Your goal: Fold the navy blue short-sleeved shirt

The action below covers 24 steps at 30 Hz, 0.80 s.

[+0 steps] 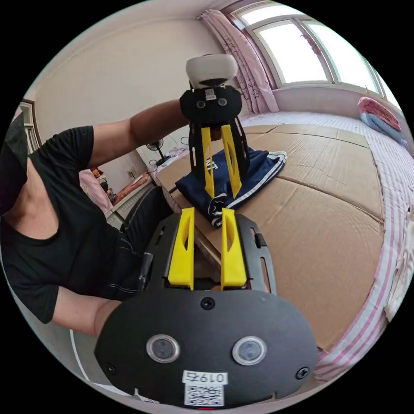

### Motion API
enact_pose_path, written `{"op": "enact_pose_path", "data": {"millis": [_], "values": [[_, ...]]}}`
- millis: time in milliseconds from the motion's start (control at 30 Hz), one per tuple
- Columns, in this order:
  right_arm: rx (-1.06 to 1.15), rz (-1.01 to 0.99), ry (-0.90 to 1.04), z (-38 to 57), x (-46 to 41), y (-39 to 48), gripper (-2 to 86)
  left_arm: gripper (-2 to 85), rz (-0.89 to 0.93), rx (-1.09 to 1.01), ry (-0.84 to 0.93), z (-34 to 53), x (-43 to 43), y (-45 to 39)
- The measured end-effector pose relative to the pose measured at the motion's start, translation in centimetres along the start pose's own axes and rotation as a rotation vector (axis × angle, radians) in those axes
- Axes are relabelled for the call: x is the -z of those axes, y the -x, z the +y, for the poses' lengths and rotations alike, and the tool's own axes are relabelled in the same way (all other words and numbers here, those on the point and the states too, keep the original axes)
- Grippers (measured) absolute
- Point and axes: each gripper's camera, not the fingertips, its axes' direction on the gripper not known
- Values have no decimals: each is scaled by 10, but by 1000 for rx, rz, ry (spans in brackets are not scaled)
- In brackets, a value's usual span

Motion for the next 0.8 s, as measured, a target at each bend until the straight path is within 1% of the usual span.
{"op": "enact_pose_path", "data": {"millis": [67,133,233,300,400,500,600,667,800], "values": [[35,-2,77,-4,-20,10,104,73,35,3,-9,2,-2,7],[17,4,112,-7,-32,9,101,74,68,18,-5,5,-3,17],[-9,-29,106,-9,-39,6,92,76,174,13,-16,10,-2,34],[-11,-40,92,-9,-39,6,86,75,280,4,-22,13,-5,49],[-28,-25,112,-9,-45,2,74,69,354,9,-29,14,-8,65],[-52,-40,122,-12,-45,-6,71,57,362,9,-16,14,-10,72],[-94,-50,136,-15,-45,-17,48,34,356,19,-7,14,-12,78],[-144,-57,153,-17,-44,-30,24,26,341,37,-18,16,-11,82],[-261,-110,162,-17,-39,-57,7,19,312,98,-23,17,-15,93]]}}
